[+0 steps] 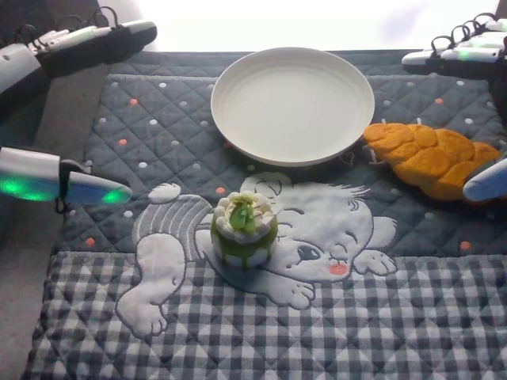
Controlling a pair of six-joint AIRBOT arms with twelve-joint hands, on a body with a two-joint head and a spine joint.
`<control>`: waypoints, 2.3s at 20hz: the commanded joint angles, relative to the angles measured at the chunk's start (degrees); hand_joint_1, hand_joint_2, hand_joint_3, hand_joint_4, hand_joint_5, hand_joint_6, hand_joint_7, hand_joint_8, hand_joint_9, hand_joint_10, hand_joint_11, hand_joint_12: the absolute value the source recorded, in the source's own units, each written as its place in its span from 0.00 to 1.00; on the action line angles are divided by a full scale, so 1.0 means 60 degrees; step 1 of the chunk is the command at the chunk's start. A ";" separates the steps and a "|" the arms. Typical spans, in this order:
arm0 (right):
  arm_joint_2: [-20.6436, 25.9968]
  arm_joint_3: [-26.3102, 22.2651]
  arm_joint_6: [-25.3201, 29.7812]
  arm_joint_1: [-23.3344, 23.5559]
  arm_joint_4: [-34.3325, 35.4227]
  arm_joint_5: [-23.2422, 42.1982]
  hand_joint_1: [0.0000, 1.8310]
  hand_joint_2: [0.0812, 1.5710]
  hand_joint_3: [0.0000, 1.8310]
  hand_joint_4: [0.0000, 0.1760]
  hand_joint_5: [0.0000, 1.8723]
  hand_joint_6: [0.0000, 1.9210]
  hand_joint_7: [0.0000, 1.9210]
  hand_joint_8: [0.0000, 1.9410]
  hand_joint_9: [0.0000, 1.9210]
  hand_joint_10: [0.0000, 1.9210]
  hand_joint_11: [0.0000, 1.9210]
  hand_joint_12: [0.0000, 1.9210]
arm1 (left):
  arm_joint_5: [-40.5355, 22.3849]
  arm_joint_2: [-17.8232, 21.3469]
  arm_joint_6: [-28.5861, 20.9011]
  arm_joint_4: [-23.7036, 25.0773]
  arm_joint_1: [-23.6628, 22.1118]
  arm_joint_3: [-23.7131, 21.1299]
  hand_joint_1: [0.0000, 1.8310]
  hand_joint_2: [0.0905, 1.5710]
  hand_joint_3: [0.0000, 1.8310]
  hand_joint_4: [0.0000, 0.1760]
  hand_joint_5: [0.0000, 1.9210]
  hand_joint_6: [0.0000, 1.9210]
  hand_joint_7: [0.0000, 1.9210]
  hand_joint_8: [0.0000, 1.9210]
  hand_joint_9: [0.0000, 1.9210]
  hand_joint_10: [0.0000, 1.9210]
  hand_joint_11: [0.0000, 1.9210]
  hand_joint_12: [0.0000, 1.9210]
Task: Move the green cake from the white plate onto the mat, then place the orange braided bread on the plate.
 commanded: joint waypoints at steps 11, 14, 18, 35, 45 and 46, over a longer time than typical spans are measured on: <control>-0.0427 0.0262 0.0036 0.0063 0.0176 0.0083 0.34 0.38 0.00 0.77 0.05 0.00 0.12 0.00 0.11 0.00 0.00 0.42 | -0.1613 0.0270 0.0003 -0.0575 0.0251 -0.0154 0.51 0.46 0.00 0.47 0.09 0.00 0.15 0.00 0.16 0.00 0.00 0.38; -0.0440 0.0255 0.0036 0.0056 0.0139 -0.0045 0.33 0.36 0.00 0.95 0.06 0.00 0.13 0.00 0.12 0.00 0.02 0.43 | -0.1659 0.0283 0.0002 -0.0644 0.0378 -0.0179 0.51 0.46 0.00 0.52 0.09 0.00 0.15 0.00 0.16 0.00 0.00 0.33; -0.0442 0.0195 0.0036 0.0048 -0.0218 -0.0390 0.35 0.35 0.00 0.98 0.08 0.00 0.15 0.00 0.13 0.00 0.04 0.42 | -0.1807 0.0303 0.0001 -0.0783 0.0571 -0.0210 0.49 0.45 0.00 0.46 0.09 0.00 0.13 0.00 0.14 0.00 0.00 0.31; -0.0613 0.0188 0.0035 -0.0008 -0.0888 -0.1239 0.77 0.64 0.01 0.00 0.51 0.37 0.55 0.37 0.58 0.44 0.51 0.29 | -0.1980 0.0243 -0.0001 -0.0954 0.0846 -0.0245 0.49 0.47 0.00 0.36 0.10 0.00 0.13 0.00 0.15 0.01 0.00 0.31; -0.0175 -0.0167 0.0035 -0.0008 0.0207 0.0482 0.75 0.69 0.00 0.00 0.45 0.53 0.53 0.43 0.56 0.55 0.44 0.51 | -0.2157 0.0241 -0.0008 -0.1110 0.1030 -0.0244 0.50 0.45 0.00 0.37 0.11 0.00 0.13 0.00 0.14 0.00 0.00 0.31; -0.0071 -0.0249 0.0035 -0.0007 0.0374 0.0800 0.70 0.68 0.00 0.00 0.48 0.51 0.58 0.44 0.60 0.32 0.48 0.48 | -0.2165 0.0237 -0.0007 -0.1116 0.1037 -0.0244 0.50 0.45 0.00 0.37 0.11 0.00 0.13 0.00 0.14 0.00 0.00 0.31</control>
